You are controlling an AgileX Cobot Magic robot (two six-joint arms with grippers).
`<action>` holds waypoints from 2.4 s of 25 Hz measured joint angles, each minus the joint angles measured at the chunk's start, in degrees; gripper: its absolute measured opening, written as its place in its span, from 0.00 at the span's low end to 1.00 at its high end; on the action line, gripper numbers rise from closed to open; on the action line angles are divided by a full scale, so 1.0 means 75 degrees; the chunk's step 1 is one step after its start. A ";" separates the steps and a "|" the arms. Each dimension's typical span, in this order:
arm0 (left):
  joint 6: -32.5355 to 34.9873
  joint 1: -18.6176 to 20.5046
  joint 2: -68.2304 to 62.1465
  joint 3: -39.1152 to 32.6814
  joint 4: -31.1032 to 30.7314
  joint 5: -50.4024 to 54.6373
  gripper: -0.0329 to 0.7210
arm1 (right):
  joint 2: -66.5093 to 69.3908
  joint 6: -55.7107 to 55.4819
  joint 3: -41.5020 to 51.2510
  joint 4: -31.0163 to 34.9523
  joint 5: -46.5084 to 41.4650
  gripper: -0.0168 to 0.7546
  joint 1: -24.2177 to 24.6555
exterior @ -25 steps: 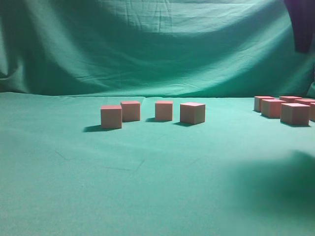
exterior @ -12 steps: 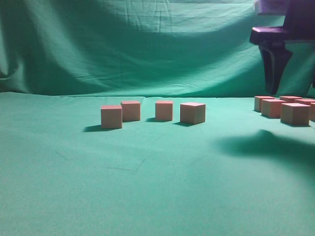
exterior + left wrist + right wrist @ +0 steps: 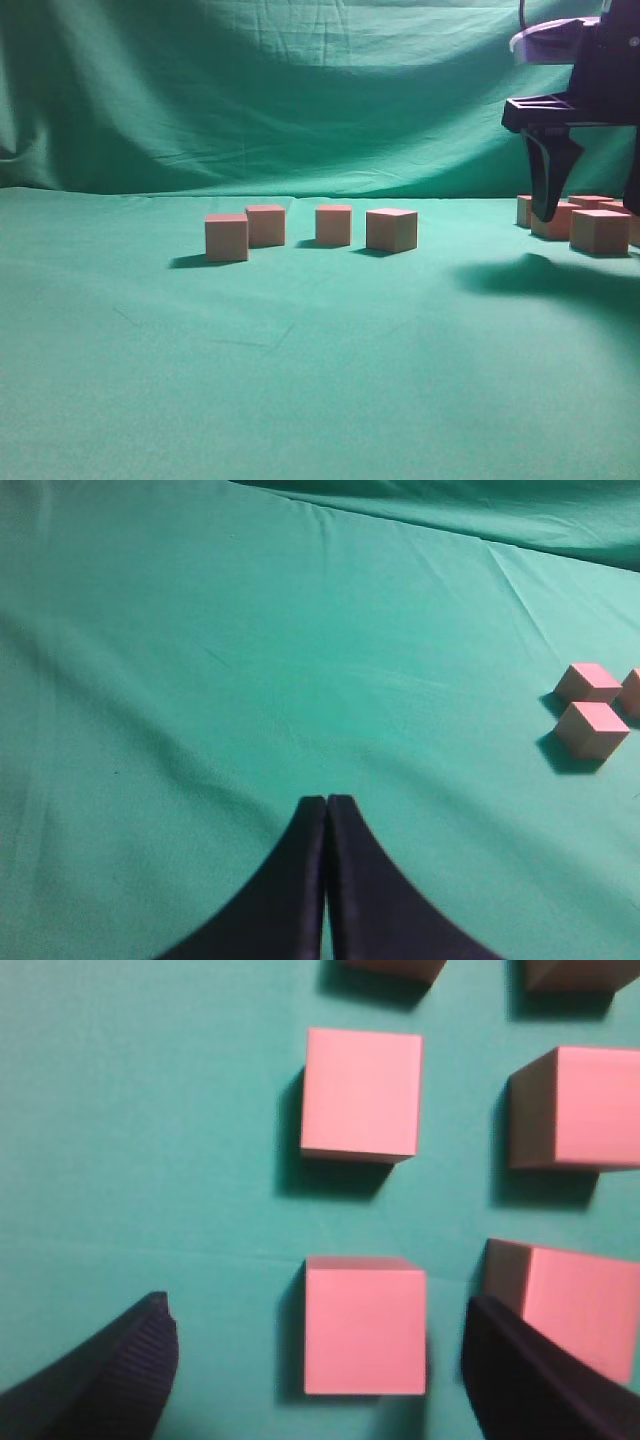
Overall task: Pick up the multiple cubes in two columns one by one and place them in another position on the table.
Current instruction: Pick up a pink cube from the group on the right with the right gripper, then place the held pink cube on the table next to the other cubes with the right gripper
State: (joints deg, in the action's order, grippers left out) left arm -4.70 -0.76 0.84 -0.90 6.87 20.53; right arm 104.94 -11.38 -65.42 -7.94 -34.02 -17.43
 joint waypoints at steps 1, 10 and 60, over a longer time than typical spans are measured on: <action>0.0000 0.0000 0.0000 0.0000 0.0000 0.0000 0.04 | 0.0031 0.0000 0.0000 0.0000 0.0061 0.78 0.0000; 0.0000 0.0000 0.0000 0.0000 0.0000 0.0000 0.04 | 0.0400 0.0000 0.0000 0.0000 0.0432 0.63 0.0000; 0.0000 0.0000 0.0000 0.0000 0.0000 0.0000 0.04 | 0.1950 0.0147 -0.3527 0.0690 -0.2503 0.36 -0.4229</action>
State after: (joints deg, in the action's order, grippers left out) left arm -4.70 -0.76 0.84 -0.90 6.87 20.53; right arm 119.56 -10.28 -91.87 -2.77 -52.79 -49.15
